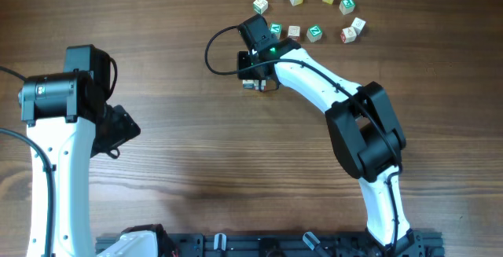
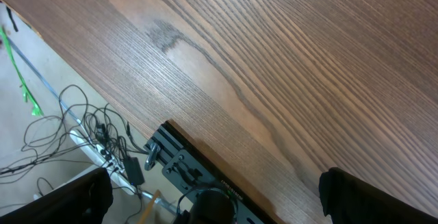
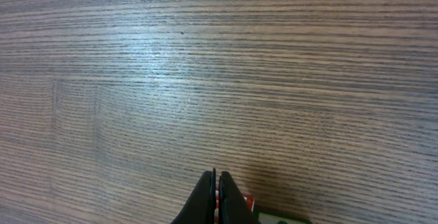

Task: Form a horizontal line

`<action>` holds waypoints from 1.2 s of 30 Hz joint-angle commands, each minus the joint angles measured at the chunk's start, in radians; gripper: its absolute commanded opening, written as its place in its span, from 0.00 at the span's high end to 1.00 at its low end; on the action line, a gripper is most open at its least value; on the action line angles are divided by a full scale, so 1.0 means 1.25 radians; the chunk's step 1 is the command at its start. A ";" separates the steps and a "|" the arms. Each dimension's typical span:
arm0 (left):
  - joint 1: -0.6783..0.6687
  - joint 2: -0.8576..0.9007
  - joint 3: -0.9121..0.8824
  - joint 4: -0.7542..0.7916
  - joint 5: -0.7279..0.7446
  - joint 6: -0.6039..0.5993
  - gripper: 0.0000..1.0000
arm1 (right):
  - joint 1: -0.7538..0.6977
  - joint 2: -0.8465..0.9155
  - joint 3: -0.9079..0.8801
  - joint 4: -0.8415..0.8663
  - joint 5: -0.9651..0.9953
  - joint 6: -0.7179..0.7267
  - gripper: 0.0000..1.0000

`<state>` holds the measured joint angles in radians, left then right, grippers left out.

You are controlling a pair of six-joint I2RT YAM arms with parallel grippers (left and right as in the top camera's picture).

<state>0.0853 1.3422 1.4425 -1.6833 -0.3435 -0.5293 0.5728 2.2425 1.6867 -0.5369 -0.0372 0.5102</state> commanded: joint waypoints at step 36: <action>0.004 -0.013 -0.004 0.000 -0.010 -0.002 0.00 | 0.074 0.015 0.055 -0.015 0.024 -0.109 0.96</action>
<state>0.0853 1.3422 1.4425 -1.6833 -0.3435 -0.5293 0.6147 2.2425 1.7420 -0.5385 -0.0532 0.4122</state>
